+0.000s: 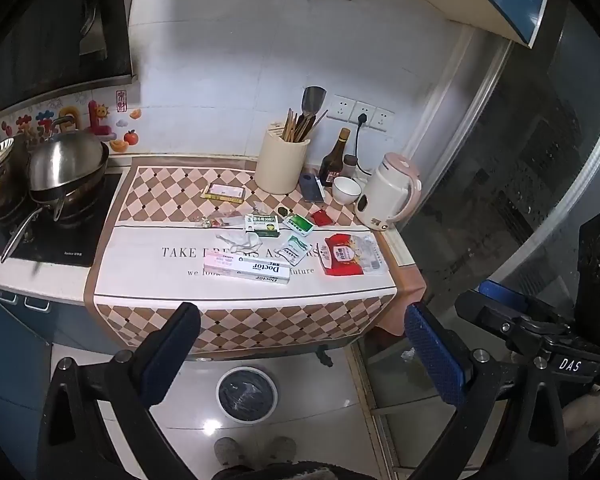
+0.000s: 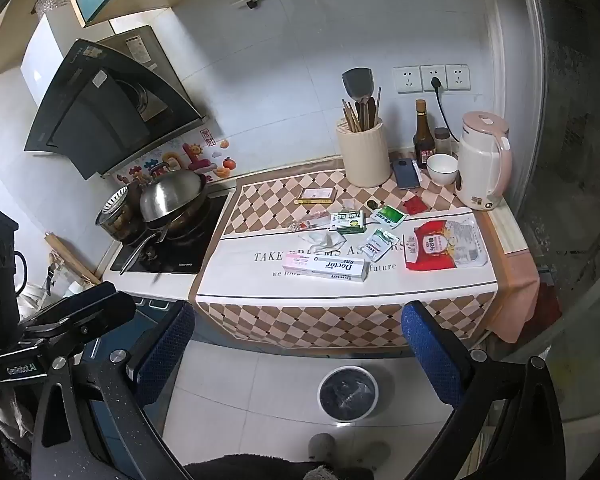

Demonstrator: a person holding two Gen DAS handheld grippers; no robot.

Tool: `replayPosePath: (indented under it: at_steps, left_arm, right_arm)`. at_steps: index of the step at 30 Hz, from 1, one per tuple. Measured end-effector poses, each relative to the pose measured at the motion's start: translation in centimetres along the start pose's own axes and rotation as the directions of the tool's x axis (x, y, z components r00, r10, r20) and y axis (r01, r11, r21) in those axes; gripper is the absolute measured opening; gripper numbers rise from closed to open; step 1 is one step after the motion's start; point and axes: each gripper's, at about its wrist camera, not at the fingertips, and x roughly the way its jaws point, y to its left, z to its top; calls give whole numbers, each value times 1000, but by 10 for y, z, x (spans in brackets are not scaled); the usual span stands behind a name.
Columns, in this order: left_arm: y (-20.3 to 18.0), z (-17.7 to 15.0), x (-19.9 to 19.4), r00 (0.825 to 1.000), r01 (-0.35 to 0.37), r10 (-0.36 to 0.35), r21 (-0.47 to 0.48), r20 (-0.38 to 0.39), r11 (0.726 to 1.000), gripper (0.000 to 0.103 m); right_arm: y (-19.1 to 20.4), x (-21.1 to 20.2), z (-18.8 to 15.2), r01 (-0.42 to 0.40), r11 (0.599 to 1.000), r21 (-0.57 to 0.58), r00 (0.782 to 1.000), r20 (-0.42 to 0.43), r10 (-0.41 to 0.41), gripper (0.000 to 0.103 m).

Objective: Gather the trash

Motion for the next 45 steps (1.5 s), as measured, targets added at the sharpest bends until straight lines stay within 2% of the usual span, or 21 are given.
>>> replayPosePath:
  at_steps: [8,9,13,20,30,45]
  left_arm:
    - [-3,12,-3,1000,0,0,6,-10,1000,103]
    - [-2,14,-2,1000,-3,3,12,-10,1000,103]
    - [-8,6,-1,1000,-18,18,46,-1,999,103]
    - [-9,5,-2,1000,-19,19,50,4,999,103]
    - [-10,9,2,1000,22,-22,35,-9,999,103]
    - [-7,8,7,999,35,-35,14,-1,999,103]
  right_arm:
    - [-9,0,4,-12,1000,3,1000,-5,12,103]
    - [-1,1,5,-2,1000,-4,1000,-6,2,103]
    - [0,1,6,-7,1000,-4,1000,-8,7,103]
    - [-3,0,9,-28,999,-17,999,-19,27,103]
    - [-8,3,9,-54,998,-23,998,-34,53,103]
    - [-7,11,12,-74,997,-28,996,-55,73,103]
